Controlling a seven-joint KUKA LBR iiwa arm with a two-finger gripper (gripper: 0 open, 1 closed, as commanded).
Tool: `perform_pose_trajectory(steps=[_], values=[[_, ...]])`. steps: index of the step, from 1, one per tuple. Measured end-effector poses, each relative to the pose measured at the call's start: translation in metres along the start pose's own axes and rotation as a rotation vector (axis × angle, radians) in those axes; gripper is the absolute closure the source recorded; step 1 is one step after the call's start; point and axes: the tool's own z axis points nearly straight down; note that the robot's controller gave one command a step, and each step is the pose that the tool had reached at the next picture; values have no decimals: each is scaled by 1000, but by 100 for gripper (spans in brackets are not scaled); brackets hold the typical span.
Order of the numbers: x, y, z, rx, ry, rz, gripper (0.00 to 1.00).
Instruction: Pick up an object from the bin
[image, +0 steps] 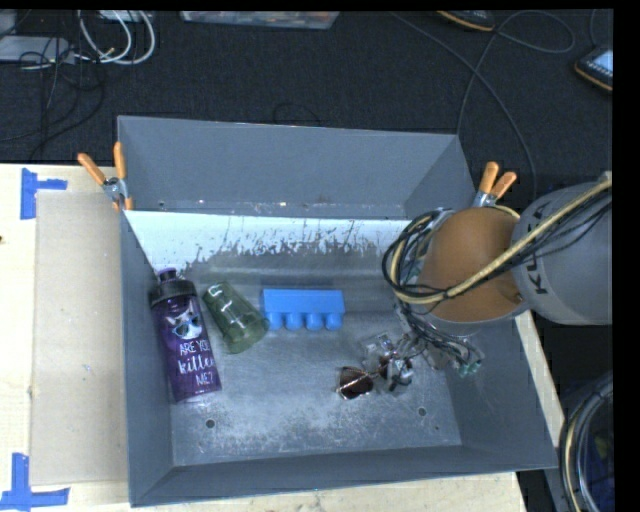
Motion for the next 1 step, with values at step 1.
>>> perform_pose_trajectory(steps=[1], values=[[1, 1, -33, -3, 5, 3, 100]])
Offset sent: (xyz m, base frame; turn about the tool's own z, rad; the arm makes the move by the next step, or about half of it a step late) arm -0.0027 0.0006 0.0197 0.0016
